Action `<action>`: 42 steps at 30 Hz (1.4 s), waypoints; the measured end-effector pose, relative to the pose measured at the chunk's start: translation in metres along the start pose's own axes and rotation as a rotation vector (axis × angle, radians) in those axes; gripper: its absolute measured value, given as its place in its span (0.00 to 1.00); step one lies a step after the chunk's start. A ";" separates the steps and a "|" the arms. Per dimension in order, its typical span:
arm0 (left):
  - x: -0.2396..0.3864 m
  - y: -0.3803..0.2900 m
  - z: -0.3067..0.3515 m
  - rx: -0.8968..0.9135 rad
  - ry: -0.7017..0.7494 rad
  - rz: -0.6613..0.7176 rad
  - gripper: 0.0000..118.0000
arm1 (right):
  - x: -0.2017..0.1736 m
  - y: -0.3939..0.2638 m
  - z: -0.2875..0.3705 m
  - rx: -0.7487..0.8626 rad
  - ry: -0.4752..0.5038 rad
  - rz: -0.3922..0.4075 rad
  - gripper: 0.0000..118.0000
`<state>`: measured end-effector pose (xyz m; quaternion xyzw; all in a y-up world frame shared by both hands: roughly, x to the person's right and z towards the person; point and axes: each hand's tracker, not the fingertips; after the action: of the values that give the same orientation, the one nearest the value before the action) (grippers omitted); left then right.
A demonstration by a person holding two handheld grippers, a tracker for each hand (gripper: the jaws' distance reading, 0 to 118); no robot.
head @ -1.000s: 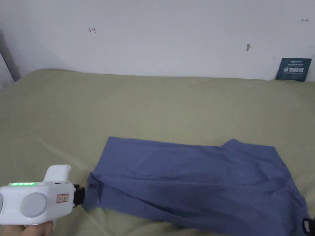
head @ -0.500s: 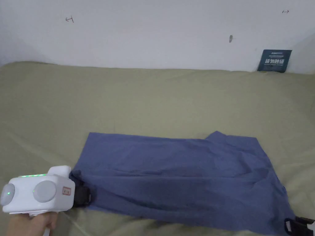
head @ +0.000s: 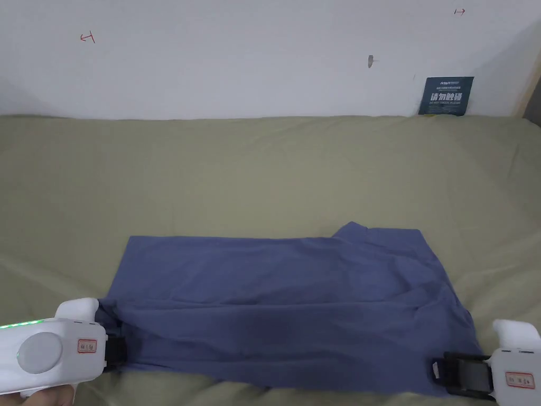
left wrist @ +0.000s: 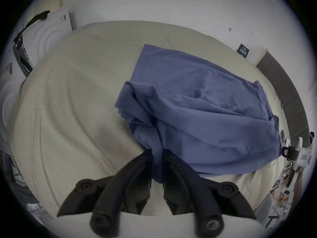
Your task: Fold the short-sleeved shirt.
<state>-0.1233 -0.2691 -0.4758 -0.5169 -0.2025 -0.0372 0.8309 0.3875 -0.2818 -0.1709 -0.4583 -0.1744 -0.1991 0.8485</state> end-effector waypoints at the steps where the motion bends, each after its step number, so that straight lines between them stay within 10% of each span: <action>1: 0.001 0.002 0.000 0.001 0.000 -0.004 0.10 | 0.003 0.001 -0.001 -0.006 0.002 -0.007 0.51; 2: 0.002 0.001 0.002 0.001 0.001 -0.009 0.10 | 0.003 -0.005 0.004 0.000 0.004 -0.022 0.09; 3: 0.002 0.000 0.003 0.000 0.000 -0.015 0.10 | 0.004 -0.006 0.008 0.028 0.064 -0.062 0.07; 27: -0.029 -0.138 0.118 0.018 -0.025 -0.009 0.09 | -0.015 -0.131 0.131 0.053 0.071 -0.004 0.07; 29: -0.032 -0.138 0.117 0.028 -0.062 0.023 0.11 | -0.018 -0.129 0.133 0.048 0.073 0.002 0.32; 30: -0.034 -0.138 0.119 0.033 -0.059 0.035 0.26 | -0.019 -0.128 0.135 0.047 0.056 0.009 0.62; 31: -0.034 -0.137 0.122 0.044 -0.048 0.030 0.71 | -0.020 -0.127 0.139 0.058 0.052 0.019 0.89; 33: -0.035 -0.134 0.132 0.092 -0.034 0.003 0.98 | -0.018 -0.119 0.149 0.100 0.064 0.010 0.93; 38: -0.029 -0.110 0.147 0.162 -0.019 0.005 0.83 | -0.023 -0.097 0.156 0.164 0.038 0.027 0.86; 41: -0.015 -0.085 0.148 0.201 -0.006 -0.010 0.00 | -0.029 -0.080 0.154 0.215 0.009 0.035 0.05; 42: -0.012 -0.075 0.143 0.203 -0.007 -0.021 0.00 | -0.028 -0.075 0.150 0.236 -0.010 0.032 0.04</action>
<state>-0.1969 -0.1807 -0.3626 -0.4279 -0.2136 -0.0232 0.8779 0.3088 -0.1877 -0.0536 -0.3588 -0.1933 -0.1612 0.8988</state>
